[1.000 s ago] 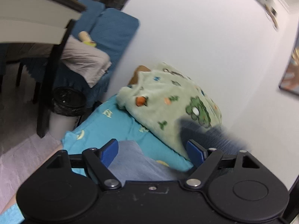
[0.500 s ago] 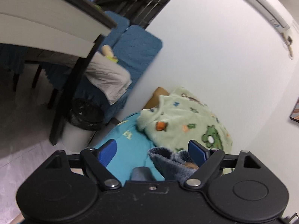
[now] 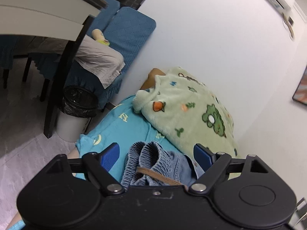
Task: Fold clothes
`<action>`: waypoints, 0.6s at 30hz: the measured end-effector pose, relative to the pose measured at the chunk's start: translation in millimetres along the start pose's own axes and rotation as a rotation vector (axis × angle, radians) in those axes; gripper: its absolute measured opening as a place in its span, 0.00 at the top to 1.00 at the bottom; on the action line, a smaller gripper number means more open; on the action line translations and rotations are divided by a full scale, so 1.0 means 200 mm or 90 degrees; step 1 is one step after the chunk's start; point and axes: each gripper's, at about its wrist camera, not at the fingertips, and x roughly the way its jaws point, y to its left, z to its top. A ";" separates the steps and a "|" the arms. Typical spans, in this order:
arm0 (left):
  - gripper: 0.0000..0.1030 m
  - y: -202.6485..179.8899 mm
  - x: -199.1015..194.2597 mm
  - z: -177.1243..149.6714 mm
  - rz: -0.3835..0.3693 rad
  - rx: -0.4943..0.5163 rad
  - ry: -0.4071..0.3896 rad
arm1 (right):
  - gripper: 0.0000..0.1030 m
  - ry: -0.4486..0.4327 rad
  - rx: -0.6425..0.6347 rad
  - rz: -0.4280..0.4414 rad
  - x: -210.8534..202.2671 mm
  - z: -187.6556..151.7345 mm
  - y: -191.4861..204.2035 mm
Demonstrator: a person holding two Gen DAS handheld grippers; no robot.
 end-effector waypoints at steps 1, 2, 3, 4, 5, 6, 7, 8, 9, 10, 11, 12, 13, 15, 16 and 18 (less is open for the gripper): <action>0.19 -0.02 0.00 -0.01 0.004 0.013 0.001 | 0.08 -0.005 0.009 0.005 -0.03 -0.01 0.00; 0.18 -0.03 0.01 -0.03 0.004 0.024 0.006 | 0.08 -0.008 0.025 0.007 -0.07 -0.01 -0.03; 0.18 -0.04 0.02 -0.05 0.004 0.034 0.013 | 0.08 -0.011 0.039 0.007 -0.11 -0.01 -0.06; 0.18 -0.05 0.03 -0.07 0.004 0.044 0.020 | 0.08 -0.011 0.049 0.002 -0.15 -0.01 -0.11; 0.18 -0.06 0.04 -0.09 0.008 0.052 0.027 | 0.09 -0.011 0.057 -0.009 -0.18 -0.01 -0.16; 0.18 -0.07 0.05 -0.11 0.012 0.061 0.033 | 0.09 -0.013 0.070 -0.023 -0.22 0.00 -0.21; 0.18 -0.07 0.07 -0.13 0.017 0.069 0.040 | 0.09 -0.021 0.097 -0.050 -0.26 0.01 -0.28; 0.18 -0.08 0.08 -0.14 0.022 0.077 0.047 | 0.09 -0.028 0.124 -0.076 -0.29 0.02 -0.34; 0.18 -0.08 0.10 -0.15 0.024 0.075 0.054 | 0.09 -0.036 0.151 -0.103 -0.32 0.03 -0.40; 0.18 -0.07 0.11 -0.16 0.023 0.065 0.063 | 0.09 -0.043 0.178 -0.130 -0.36 0.03 -0.47; 0.16 -0.06 0.12 -0.18 0.027 0.060 0.077 | 0.09 -0.050 0.205 -0.156 -0.39 0.04 -0.53; 0.15 -0.06 0.14 -0.20 0.034 0.058 0.091 | 0.09 -0.057 0.232 -0.179 -0.42 0.05 -0.59; 0.15 -0.07 0.15 -0.23 0.040 0.057 0.105 | 0.09 -0.061 0.258 -0.187 -0.44 0.04 -0.65; 0.15 -0.08 0.17 -0.27 0.050 0.070 0.128 | 0.09 -0.057 0.307 -0.197 -0.45 0.01 -0.75; 0.15 -0.09 0.18 -0.29 0.055 0.076 0.138 | 0.09 -0.052 0.332 -0.197 -0.45 -0.01 -0.79; 0.14 -0.10 0.21 -0.33 0.067 0.088 0.155 | 0.09 -0.047 0.386 -0.183 -0.43 -0.06 -0.87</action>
